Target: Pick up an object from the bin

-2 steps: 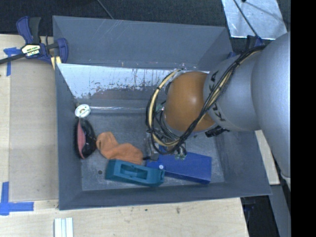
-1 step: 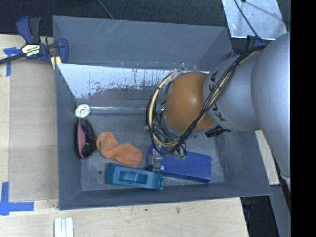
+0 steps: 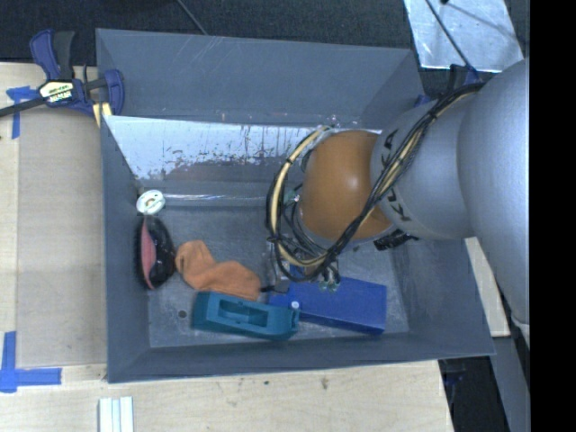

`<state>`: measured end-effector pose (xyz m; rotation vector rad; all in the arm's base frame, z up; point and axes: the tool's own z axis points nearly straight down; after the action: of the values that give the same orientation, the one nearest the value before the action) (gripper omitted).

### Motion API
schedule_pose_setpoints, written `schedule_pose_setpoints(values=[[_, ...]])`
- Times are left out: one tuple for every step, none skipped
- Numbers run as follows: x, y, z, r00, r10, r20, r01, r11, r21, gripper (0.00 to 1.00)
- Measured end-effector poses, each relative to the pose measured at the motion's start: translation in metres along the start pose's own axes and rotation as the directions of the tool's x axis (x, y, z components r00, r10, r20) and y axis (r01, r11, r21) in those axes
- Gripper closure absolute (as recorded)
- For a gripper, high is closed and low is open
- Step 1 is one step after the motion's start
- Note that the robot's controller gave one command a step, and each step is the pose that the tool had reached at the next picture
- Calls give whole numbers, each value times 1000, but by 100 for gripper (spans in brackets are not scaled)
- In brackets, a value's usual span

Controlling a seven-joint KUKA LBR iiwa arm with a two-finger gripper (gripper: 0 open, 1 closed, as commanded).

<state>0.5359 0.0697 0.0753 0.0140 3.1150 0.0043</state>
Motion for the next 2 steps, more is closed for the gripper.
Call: schedule_pose_setpoints(values=[[0,0,0,1000,0,-2,0,1000,1,0],[0,0,0,1000,0,-1,0,1000,0,100]])
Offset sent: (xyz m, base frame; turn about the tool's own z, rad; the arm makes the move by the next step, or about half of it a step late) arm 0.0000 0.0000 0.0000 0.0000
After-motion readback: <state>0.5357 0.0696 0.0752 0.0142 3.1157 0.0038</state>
